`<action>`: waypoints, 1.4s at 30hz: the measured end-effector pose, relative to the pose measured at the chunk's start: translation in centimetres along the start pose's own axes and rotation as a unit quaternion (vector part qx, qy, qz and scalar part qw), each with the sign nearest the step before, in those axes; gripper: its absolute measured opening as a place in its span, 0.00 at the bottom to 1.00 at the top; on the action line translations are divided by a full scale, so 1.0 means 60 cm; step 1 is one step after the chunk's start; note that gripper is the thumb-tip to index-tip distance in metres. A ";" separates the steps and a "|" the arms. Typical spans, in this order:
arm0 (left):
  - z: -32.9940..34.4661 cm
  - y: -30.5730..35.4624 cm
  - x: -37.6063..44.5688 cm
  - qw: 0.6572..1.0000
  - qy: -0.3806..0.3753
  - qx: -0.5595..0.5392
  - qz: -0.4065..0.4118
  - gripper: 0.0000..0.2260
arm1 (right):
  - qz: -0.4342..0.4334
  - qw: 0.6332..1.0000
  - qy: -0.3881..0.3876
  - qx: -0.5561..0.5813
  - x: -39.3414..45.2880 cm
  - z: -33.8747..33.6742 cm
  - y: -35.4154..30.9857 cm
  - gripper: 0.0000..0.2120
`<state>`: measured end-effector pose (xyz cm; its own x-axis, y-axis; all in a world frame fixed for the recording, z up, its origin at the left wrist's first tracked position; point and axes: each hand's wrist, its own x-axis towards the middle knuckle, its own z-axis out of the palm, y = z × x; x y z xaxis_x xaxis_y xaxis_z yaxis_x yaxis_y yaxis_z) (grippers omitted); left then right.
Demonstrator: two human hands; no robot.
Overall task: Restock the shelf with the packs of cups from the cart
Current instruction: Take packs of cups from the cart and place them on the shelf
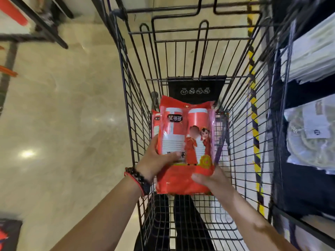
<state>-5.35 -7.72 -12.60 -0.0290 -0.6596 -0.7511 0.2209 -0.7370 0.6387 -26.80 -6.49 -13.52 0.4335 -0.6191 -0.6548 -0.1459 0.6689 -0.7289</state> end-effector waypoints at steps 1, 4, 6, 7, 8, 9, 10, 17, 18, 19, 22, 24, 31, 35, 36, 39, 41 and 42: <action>-0.004 0.007 -0.008 0.999 0.033 0.010 0.018 0.44 | -0.009 1.000 -0.016 0.002 0.004 0.004 -0.007 0.21; -0.027 0.033 -0.031 0.994 0.066 0.014 0.084 0.32 | 0.006 0.999 -0.049 0.000 0.022 0.003 -0.015 0.26; -0.050 0.051 -0.049 0.990 0.070 0.022 0.120 0.29 | 0.011 0.999 -0.053 0.000 0.044 -0.002 -0.011 0.29; -0.062 0.060 -0.058 0.988 0.084 0.023 0.131 0.31 | 0.009 0.999 -0.039 0.004 0.058 -0.006 -0.008 0.28; -0.075 0.067 -0.067 0.985 0.102 0.019 0.139 0.34 | 0.012 1.000 -0.014 0.010 0.073 -0.010 -0.005 0.23; -0.088 0.073 -0.075 0.982 0.118 0.013 0.145 0.35 | 0.022 1.000 0.011 0.018 0.089 -0.014 -0.004 0.17; -0.102 0.078 -0.083 0.980 0.129 0.008 0.149 0.36 | 0.034 0.999 0.026 0.022 0.105 -0.017 -0.002 0.13; -0.195 0.073 -0.117 0.967 0.204 -0.006 0.155 0.39 | 0.098 0.986 0.129 -0.047 0.276 -0.022 0.037 0.06; -0.205 0.067 -0.118 0.966 0.208 -0.005 0.154 0.39 | 0.108 0.983 0.127 -0.073 0.307 -0.017 0.047 0.07; -0.212 0.062 -0.119 0.965 0.213 -0.003 0.151 0.38 | 0.119 0.980 0.130 -0.094 0.337 -0.010 0.058 0.08; -0.230 0.048 -0.119 0.965 0.217 0.005 0.147 0.36 | 0.137 0.976 0.118 -0.122 0.416 0.004 0.087 0.07; -0.234 0.048 -0.117 0.967 0.209 0.005 0.143 0.37 | 0.181 0.971 0.114 -0.105 0.451 0.005 0.108 0.22; -0.227 0.065 -0.120 0.969 0.203 0.014 0.138 0.37 | 0.223 0.960 0.150 -0.077 0.478 0.008 0.139 0.34; -0.213 0.073 -0.121 0.969 0.207 0.026 0.135 0.36 | 0.237 0.959 0.134 -0.079 0.459 0.005 0.129 0.37; -0.208 0.074 -0.122 0.969 0.207 0.029 0.135 0.35 | 0.233 0.957 0.141 -0.096 0.446 0.006 0.130 0.39; -0.195 0.075 -0.127 0.970 0.202 0.039 0.129 0.32 | 0.233 0.954 0.158 -0.097 0.392 0.008 0.139 0.40; -0.182 0.074 -0.132 0.970 0.208 0.049 0.120 0.31 | 0.221 0.959 0.164 -0.070 0.350 0.003 0.143 0.42; -0.176 0.073 -0.135 0.969 0.213 0.050 0.112 0.32 | 0.214 0.962 0.165 -0.044 0.326 0.000 0.142 0.43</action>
<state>6.14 -4.05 -5.46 0.4179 -0.6997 -0.5795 0.0790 -0.6074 0.7904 -19.55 -12.89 -32.52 0.0141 -0.4013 -0.9158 -0.3298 0.8628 -0.3831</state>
